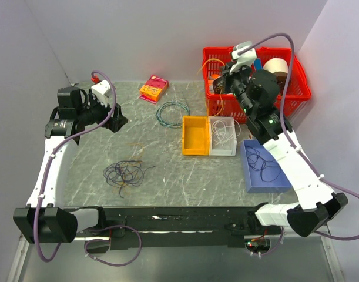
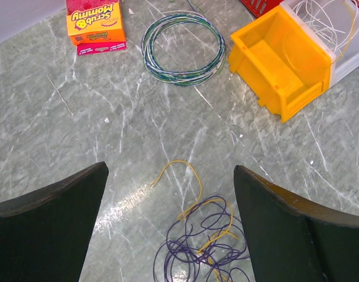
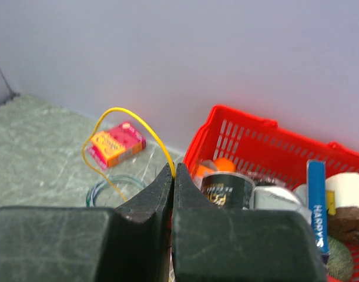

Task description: Untangle the cables

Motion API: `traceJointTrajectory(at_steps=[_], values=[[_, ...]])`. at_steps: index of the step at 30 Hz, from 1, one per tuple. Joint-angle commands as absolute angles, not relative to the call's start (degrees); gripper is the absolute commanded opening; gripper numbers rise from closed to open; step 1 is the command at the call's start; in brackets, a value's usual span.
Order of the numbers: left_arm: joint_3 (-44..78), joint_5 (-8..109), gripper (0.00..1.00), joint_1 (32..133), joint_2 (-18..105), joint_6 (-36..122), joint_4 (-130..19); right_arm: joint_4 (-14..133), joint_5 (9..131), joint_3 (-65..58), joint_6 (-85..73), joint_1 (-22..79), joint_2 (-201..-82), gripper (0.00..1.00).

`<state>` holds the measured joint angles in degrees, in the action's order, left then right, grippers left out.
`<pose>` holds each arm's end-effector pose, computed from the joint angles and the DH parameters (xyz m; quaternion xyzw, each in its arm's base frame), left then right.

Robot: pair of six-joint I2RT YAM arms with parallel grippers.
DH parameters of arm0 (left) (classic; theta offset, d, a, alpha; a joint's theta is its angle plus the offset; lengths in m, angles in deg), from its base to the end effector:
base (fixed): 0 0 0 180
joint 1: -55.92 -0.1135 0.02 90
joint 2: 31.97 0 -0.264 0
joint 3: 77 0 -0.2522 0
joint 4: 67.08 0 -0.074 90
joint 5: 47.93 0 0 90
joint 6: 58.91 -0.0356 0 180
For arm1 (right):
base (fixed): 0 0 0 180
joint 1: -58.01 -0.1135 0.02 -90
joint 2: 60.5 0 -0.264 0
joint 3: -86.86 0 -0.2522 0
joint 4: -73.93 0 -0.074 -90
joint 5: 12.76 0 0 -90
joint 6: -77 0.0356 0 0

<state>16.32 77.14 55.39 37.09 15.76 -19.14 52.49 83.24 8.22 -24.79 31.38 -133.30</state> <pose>0.2552 -0.0181 0.3843 0.2552 0.8009 -0.1934 0.5060 0.2448 0.1186 0.4998 -0.1804 0.6370 0.0623 0.7468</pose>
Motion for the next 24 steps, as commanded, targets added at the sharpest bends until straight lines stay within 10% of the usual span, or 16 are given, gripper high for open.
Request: traceJointTrajectory(at_steps=[1, 24], values=[[14.09, 77.76, 0.95, 55.57, 35.71, 15.54, -19.65, 53.58, 82.33, 5.35, -23.98, 31.64, -133.71, 0.00], [15.06, 77.32, 0.95, 55.48, 35.01, 14.57, -19.48, 58.59, 82.07, -7.22, -18.80, 32.52, -142.05, 0.00]])
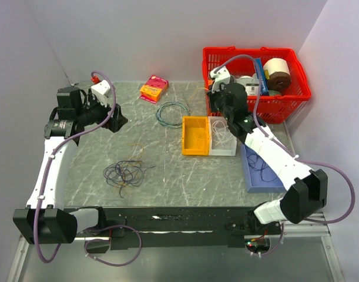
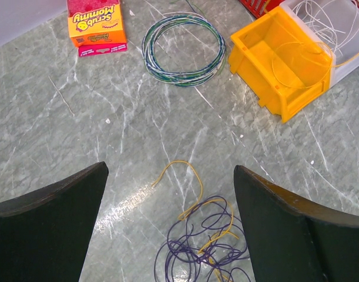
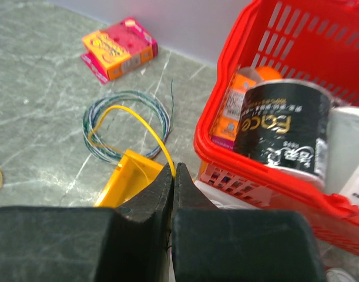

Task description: Untangle the cables

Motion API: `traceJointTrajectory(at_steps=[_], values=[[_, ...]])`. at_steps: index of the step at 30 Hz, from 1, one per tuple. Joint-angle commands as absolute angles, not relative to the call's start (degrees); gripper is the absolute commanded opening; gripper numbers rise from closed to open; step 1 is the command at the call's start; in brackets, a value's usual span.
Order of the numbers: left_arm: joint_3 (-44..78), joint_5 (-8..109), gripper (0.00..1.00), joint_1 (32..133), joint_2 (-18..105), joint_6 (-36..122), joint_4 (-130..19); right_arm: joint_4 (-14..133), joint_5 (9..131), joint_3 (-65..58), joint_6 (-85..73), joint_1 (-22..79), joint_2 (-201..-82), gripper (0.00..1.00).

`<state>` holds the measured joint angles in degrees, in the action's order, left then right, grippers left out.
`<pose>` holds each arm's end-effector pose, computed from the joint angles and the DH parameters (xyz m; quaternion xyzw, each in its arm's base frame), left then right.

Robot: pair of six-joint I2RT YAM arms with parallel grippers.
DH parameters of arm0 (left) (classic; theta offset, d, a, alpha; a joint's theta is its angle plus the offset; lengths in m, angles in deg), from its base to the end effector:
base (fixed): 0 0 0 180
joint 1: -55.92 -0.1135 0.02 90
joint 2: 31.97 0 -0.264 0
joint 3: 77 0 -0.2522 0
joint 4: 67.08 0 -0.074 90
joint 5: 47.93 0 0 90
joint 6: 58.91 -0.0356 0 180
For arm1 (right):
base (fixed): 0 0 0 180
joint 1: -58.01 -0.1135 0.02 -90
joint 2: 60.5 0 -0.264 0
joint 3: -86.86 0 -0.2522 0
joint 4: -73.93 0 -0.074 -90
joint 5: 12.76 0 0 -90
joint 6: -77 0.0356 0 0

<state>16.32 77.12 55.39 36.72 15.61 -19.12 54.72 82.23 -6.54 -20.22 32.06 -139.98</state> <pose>0.2535 -0.0181 0.3858 0.2568 0.7991 -0.1918 0.5087 0.2973 0.1412 0.3814 -0.1955 0.7524 0.0688 0.6253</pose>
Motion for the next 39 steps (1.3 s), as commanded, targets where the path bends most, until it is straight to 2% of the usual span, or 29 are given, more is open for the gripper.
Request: traceJointTrajectory(at_steps=[1, 20, 28, 34, 35, 36, 38, 39], values=[[15.06, 77.32, 0.95, 55.57, 35.09, 14.48, -19.48, 58.59, 81.98, -7.22, -18.71, 32.61, -142.67, 0.00], [15.76, 77.67, 0.95, 55.48, 35.80, 14.31, -19.74, 62.20, 81.90, -16.71, -14.67, 32.08, -153.13, 0.00], [17.25, 77.41, 0.95, 55.57, 36.15, 14.48, -20.53, 57.89, 80.93, -12.94, -15.54, 31.56, -158.76, 0.00], [22.87, 74.69, 0.95, 55.49, 36.06, 13.69, -21.23, 54.81, 79.61, -9.42, -16.69, 31.55, -161.84, 0.00], [24.62, 74.25, 0.95, 55.57, 35.97, 13.60, -21.32, 54.46, 79.70, -9.24, -16.86, 31.47, -161.75, 0.02], [25.60, 73.63, 0.96, 55.49, 35.89, 13.25, -21.41, 53.76, 79.61, -9.15, -16.95, 31.38, -161.58, 0.09], [27.44, 71.96, 0.98, 55.57, 35.97, 12.11, -21.41, 53.67, 79.61, -9.59, -17.65, 31.20, -160.01, 0.30], [29.19, 71.43, 0.99, 55.49, 36.06, 11.76, -21.32, 53.84, 79.52, -10.03, -18.00, 30.94, -159.21, 0.46]])
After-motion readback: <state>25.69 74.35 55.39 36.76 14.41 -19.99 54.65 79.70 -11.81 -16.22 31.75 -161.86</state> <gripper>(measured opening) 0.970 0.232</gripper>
